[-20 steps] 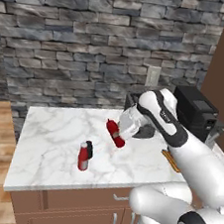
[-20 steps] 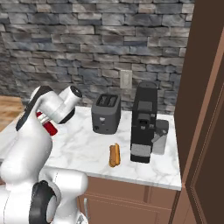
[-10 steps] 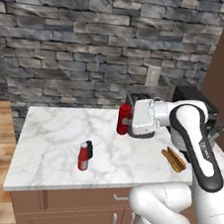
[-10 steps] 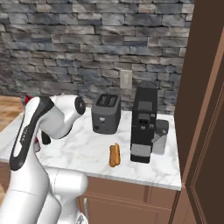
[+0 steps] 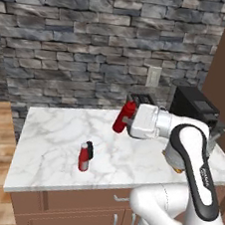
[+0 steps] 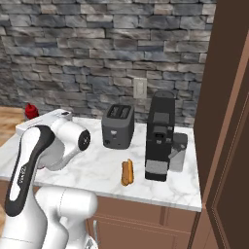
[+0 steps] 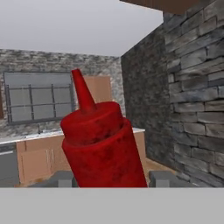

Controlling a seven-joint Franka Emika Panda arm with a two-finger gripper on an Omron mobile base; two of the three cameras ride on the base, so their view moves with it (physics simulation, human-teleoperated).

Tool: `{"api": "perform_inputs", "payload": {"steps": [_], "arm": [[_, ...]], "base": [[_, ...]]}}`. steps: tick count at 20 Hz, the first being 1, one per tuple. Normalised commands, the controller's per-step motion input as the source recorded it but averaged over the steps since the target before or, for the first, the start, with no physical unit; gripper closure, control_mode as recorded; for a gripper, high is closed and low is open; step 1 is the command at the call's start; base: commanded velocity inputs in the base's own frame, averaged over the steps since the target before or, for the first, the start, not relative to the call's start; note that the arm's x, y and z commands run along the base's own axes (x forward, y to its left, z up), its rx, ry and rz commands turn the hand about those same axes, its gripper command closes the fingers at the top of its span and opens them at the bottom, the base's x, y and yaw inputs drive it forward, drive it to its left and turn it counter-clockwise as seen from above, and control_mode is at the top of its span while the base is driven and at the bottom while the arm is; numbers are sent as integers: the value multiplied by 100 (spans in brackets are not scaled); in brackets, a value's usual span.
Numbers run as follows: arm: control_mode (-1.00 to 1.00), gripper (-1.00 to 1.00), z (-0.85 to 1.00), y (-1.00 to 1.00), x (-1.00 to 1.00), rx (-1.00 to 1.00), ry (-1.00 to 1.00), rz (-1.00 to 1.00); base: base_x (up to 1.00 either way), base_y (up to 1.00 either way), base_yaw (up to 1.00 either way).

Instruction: There are various items on the counter. Only move the condiments/shakers into the cabinet.

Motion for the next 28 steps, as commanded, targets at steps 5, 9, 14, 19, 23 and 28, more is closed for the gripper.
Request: {"api": "perform_inputs", "payload": {"steps": [5,9,14,19,23,28], "arm": [[-100,100,-4,0,-9,0,0,0],[100,100,-4,0,-20,2,0,-1],[100,100,0,0,0,0,0,0],[100,100,0,0,0,0,0,0],[100,100,0,0,0,0,0,0],[100,100,0,0,0,0,0,0]], "base": [[0,0,0],[-75,0,-24],[-91,38,-57],[-81,85,-69],[-74,99,-66],[-60,88,-70]]}}
